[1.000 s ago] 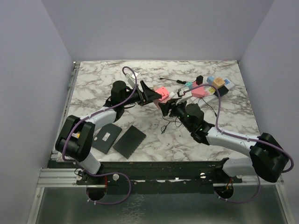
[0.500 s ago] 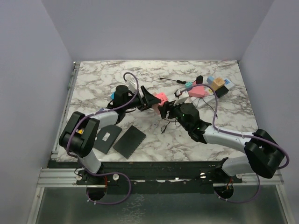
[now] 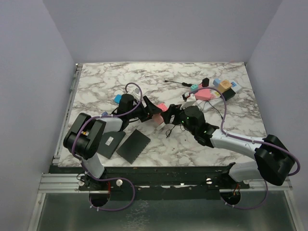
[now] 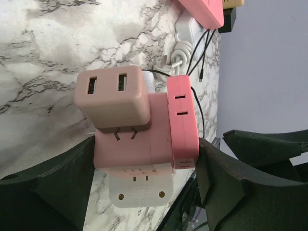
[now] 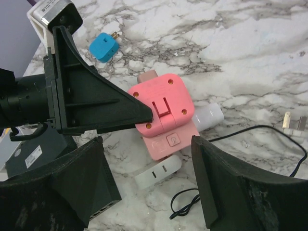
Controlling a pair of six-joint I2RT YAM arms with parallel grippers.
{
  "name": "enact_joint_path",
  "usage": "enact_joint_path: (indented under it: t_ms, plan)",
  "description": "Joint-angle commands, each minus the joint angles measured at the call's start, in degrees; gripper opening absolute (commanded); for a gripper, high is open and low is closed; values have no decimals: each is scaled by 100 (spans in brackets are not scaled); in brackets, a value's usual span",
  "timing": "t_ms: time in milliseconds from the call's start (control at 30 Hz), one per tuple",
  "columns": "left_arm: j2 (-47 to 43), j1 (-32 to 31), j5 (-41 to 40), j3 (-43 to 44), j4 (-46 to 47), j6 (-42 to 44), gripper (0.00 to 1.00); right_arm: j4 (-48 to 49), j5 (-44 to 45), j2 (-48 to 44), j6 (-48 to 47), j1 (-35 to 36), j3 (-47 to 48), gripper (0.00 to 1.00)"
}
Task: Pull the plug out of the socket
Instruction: Remove the plug from the socket.
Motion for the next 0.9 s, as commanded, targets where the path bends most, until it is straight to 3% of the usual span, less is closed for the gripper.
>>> enact_joint_path:
  t_ms: [0,233,867]
  plan:
    - [-196,-14,-346,-150,349,-84,39,-760,-105,-71,848,111,188,78]
    - [-297,-17,-440,-188,384,-95,38,-1322,94,98,1223,434,338,76]
    - [-384,87,-348,-134,393,-104,36,-1339,477,1502,1204,561,994,63]
